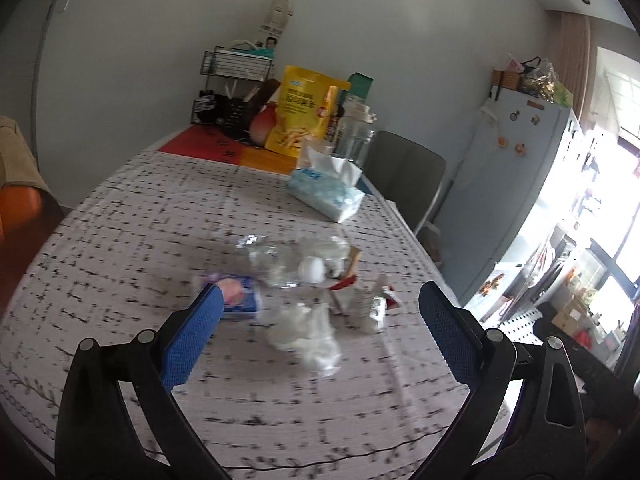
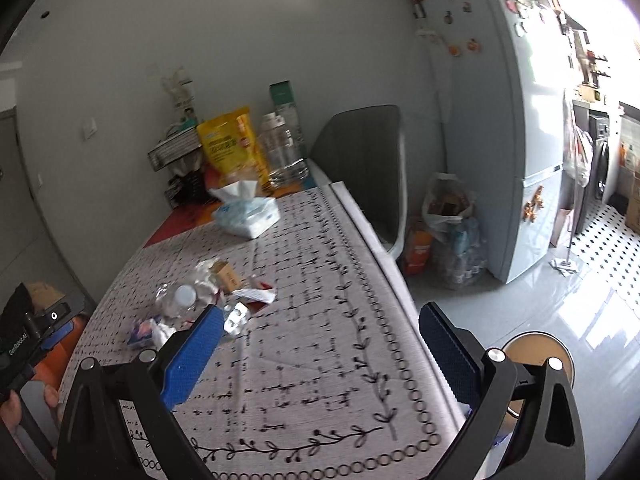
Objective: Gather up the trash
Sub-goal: 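Bring both tools back to the table toward the tissues, then grasp the crumpled white tissue with the left tool while the right tool grasps the blister pack, then carry the tissue and blister pack in both tools to the bin, then open both tools above the bin to drop the tissue and blister pack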
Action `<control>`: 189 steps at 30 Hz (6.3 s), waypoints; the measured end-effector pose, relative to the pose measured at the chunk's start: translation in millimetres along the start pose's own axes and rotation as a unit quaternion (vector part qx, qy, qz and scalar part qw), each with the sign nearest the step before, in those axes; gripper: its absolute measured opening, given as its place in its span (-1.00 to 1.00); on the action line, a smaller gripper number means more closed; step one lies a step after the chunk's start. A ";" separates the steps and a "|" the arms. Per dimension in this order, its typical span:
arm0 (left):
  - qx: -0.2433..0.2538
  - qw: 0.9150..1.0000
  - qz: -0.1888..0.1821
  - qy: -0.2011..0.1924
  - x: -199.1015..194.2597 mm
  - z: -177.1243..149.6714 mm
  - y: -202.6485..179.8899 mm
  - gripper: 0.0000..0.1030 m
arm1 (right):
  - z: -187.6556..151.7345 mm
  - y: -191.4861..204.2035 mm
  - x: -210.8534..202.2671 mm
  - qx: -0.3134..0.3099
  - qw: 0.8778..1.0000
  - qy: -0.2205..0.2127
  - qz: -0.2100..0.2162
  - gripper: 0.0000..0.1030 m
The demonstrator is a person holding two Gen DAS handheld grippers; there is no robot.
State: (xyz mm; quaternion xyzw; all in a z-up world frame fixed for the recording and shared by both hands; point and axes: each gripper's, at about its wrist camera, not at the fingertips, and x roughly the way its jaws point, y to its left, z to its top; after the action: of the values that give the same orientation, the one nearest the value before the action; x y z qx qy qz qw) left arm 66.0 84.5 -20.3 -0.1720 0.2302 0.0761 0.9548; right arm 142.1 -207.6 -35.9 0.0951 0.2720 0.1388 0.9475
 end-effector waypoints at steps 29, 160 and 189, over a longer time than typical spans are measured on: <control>-0.039 0.991 -0.030 0.125 78.0 -31.3 44.4 0.65 | -31.9 33.1 55.6 -0.037 0.992 0.089 0.079 0.77; 0.138 0.961 -0.180 0.156 136.4 -74.7 -321.0 -0.73 | -44.1 -293.4 -15.6 0.191 0.978 0.049 -0.075 -0.46; 0.201 0.910 -0.217 0.290 245.7 -199.4 -491.4 -0.74 | -92.8 -470.5 4.7 0.302 0.942 0.047 -0.141 0.20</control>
State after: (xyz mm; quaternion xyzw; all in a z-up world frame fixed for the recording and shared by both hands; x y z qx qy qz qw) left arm 310.7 -428.3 -157.1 -0.0361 0.4649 -0.2338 0.8532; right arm 195.1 -640.2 -235.8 0.3303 0.3558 -0.0807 0.8705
